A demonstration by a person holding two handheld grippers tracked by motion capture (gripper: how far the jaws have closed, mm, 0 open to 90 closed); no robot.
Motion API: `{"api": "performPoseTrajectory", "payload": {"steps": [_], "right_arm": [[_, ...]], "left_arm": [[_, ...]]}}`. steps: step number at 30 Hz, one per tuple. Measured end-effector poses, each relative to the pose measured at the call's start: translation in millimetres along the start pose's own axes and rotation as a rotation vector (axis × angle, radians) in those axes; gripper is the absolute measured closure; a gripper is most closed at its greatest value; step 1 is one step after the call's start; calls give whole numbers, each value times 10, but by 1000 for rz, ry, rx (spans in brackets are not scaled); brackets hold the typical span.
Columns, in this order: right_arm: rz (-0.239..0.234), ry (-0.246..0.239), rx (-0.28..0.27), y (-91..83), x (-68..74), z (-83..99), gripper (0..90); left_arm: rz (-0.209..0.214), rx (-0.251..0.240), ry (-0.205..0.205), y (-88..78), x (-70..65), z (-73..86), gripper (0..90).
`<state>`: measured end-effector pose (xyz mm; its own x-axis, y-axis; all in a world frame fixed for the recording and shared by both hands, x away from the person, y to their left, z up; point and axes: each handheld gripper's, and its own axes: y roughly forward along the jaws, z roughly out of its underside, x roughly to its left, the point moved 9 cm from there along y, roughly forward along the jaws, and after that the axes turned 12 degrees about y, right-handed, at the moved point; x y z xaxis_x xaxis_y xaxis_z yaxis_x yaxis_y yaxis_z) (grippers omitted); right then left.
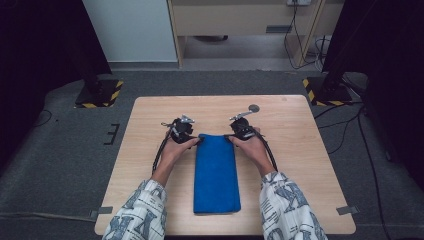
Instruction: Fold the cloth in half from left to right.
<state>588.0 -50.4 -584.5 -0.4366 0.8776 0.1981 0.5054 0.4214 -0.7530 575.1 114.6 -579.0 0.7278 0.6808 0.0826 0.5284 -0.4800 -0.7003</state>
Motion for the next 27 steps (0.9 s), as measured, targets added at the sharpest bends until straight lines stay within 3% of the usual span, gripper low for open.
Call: {"api": "performPoseTrajectory", "payload": {"steps": [7, 12, 19, 24, 27], "right_arm": [[3, -14, -4, 66, 30, 54, 473], [6, -31, 2, 55, 73, 73, 557], [-41, -30, 4, 44, 169, 104, 798], [-51, -40, -10, 5, 205, 106, 850], [-59, -36, -28, -48, 205, 73, 854]], "left_arm": [[3, 33, 2, 123, -42, 66, 347], [-6, 47, 14, 113, -66, 65, 399], [27, 19, 33, 93, -201, 52, 688], [38, 19, 39, 71, -246, 32, 841], [36, 9, 35, 29, -244, -12, 850]]}}
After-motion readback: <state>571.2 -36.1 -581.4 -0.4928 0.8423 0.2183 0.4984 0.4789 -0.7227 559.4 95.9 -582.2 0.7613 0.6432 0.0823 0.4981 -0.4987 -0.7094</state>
